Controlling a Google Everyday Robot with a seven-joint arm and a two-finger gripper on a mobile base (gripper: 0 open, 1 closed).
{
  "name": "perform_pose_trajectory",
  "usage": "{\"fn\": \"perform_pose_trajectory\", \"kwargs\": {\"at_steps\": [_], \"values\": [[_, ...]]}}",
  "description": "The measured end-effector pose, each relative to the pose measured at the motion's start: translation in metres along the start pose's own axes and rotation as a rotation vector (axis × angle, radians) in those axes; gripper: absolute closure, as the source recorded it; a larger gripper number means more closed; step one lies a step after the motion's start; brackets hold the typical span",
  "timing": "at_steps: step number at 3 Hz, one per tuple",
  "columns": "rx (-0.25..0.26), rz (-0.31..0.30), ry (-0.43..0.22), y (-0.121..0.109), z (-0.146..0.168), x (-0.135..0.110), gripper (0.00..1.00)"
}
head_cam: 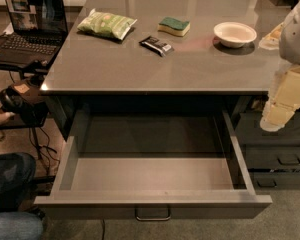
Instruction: Place rxbar chocolate into top drawer
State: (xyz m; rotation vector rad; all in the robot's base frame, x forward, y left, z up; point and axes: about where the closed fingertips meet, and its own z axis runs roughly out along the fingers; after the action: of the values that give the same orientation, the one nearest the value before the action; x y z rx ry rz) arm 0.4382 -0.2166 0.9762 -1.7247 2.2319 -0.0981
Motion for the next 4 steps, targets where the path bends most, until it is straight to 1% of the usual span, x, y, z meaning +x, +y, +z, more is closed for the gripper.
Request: {"fn": "perform_pose_trajectory", "kwargs": {"at_steps": [1, 2, 3, 4], "values": [[0.007, -0.001, -0.01, -0.002, -0.001, -0.002, 0.0], [0.012, -0.006, -0.056, -0.014, 0.002, -0.016, 0.0], [0.011, -0.006, -0.056, -0.014, 0.002, -0.016, 0.0], [-0.034, -0.034, -0.165, -0.02, 0.007, -0.038, 0.0]]}}
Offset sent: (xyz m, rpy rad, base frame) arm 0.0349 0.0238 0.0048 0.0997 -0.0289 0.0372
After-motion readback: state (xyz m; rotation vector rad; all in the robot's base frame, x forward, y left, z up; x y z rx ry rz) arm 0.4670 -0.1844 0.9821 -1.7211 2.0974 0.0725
